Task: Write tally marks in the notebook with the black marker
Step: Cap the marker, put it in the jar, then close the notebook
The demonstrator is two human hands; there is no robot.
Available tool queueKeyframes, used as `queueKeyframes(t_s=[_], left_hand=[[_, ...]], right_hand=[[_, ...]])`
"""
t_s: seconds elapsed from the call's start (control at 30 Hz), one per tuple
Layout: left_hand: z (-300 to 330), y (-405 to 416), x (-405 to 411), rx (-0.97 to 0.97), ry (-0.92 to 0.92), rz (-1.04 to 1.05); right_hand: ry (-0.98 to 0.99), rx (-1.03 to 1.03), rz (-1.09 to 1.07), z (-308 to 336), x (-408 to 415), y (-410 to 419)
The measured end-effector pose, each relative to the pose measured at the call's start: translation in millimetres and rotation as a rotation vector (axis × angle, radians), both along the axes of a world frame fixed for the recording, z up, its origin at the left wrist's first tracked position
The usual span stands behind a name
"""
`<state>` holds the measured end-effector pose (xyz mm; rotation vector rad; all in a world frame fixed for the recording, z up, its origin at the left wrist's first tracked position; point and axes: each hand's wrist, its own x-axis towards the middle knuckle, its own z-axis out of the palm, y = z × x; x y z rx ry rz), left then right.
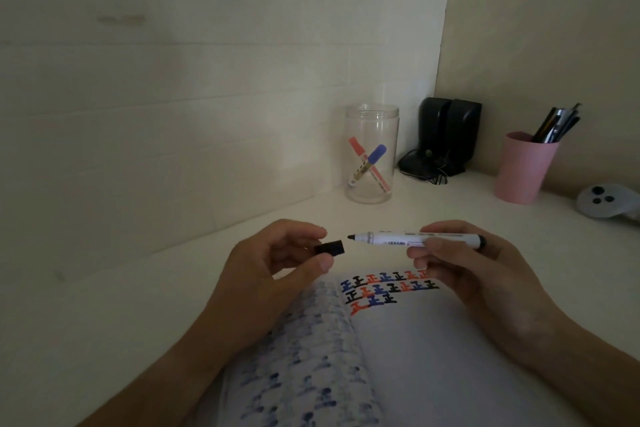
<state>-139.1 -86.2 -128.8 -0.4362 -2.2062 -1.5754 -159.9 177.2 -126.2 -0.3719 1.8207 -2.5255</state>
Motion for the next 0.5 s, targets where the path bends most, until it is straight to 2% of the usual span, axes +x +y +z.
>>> queueKeyframes(t_s=[0.5], left_hand=[[3.3, 1.3, 2.1, 0.073, -0.002, -0.032]], right_hand=[[0.087, 0.109, 0.052, 3.5, 7.2, -3.7]])
